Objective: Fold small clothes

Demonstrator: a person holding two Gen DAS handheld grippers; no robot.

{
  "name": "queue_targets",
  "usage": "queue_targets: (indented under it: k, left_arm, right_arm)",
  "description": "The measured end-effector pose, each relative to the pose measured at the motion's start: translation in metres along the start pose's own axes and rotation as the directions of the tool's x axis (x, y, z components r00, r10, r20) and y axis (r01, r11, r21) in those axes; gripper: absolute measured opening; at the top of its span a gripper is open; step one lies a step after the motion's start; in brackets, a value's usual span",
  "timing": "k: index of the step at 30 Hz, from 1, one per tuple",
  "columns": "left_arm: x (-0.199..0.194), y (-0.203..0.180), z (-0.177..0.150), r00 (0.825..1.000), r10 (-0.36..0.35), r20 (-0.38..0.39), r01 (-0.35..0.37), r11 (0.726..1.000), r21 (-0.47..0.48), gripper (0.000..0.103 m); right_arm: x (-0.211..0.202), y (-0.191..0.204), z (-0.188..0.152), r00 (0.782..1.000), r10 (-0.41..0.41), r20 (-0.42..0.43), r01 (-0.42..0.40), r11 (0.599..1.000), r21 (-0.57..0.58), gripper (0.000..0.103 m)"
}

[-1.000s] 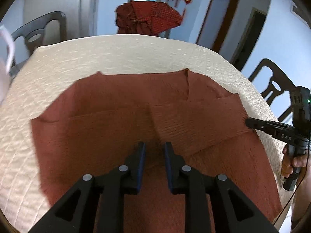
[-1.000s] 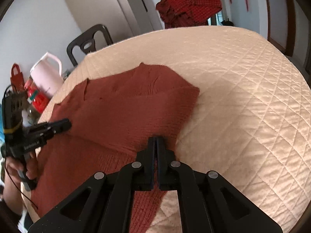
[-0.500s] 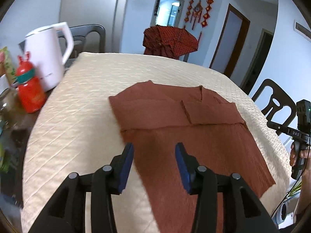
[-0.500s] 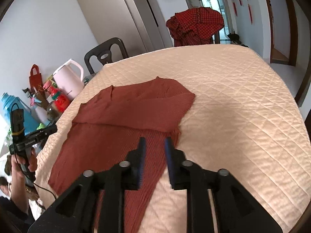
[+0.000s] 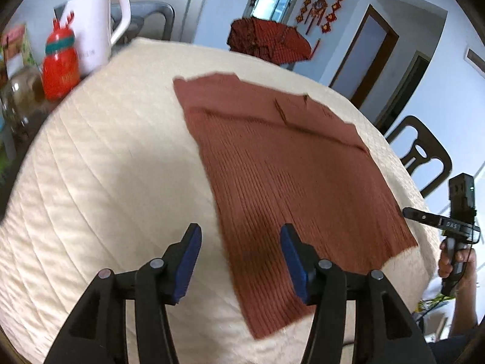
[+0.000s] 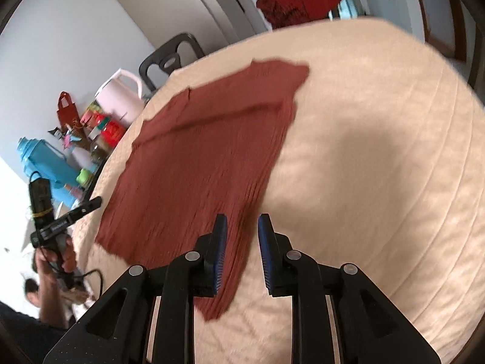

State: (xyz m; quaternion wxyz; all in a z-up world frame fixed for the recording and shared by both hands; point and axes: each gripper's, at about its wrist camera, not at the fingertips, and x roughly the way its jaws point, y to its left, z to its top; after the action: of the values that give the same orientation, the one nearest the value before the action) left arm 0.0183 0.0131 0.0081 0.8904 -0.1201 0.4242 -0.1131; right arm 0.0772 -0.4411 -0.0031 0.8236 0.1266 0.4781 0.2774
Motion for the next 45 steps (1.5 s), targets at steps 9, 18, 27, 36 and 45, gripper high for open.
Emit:
queue_targets:
  k: [9,18,27,36,45]
  left_arm:
    - [-0.009,-0.011,-0.02,0.999,-0.034,0.006,0.034,0.999,-0.032,0.057]
    - [0.0,-0.006,-0.013,0.993,-0.112,0.031,0.115,0.987,-0.112,0.055]
    - [0.0,0.001,-0.027,0.988,-0.149,0.029,0.152,0.975,-0.16,0.009]
    - [-0.039,0.002,0.013,0.948,-0.197,0.25,0.228,0.969,-0.098,0.007]
    - [-0.016,0.013,0.087,0.937,-0.164,0.309,0.196,0.978,-0.076,0.007]
  right_arm:
    - [0.0,0.002,-0.019,0.993,0.117,-0.023,-0.116,0.993,0.023,0.029]
    - [0.015,0.003,-0.01,0.982,0.189,-0.028,-0.187,0.98,0.067,0.03]
    - [0.017,0.002,-0.019,0.974,0.227,-0.026,-0.223,0.969,0.103,0.01]
    - [-0.012,0.006,0.012,0.942,0.303,0.144,-0.315,0.947,0.064,0.008]
    - [-0.004,-0.003,0.082,0.928,0.29,0.236,-0.307,0.951,0.039,0.008]
